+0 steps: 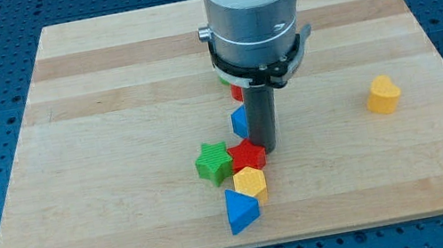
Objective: Separate the stars from a group of blocks
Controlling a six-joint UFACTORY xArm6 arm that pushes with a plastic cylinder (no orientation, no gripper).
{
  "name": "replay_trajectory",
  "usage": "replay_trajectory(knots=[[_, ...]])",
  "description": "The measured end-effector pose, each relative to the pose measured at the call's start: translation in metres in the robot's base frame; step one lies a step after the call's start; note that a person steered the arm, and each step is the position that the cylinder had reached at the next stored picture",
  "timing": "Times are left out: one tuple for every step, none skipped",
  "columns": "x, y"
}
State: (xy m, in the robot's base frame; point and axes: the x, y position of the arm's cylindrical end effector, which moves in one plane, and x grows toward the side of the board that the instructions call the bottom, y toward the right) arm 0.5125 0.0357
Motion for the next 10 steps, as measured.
replay_trajectory(knots=[[0.002, 0.014], [0.024, 0.071], [0.089, 0.078], [0.101, 0.037], [0.095, 0.02], [0.083, 0.042], [0.032, 0.039], [0.003, -0.018], [-0.012, -0.058], [-0.035, -0.069]])
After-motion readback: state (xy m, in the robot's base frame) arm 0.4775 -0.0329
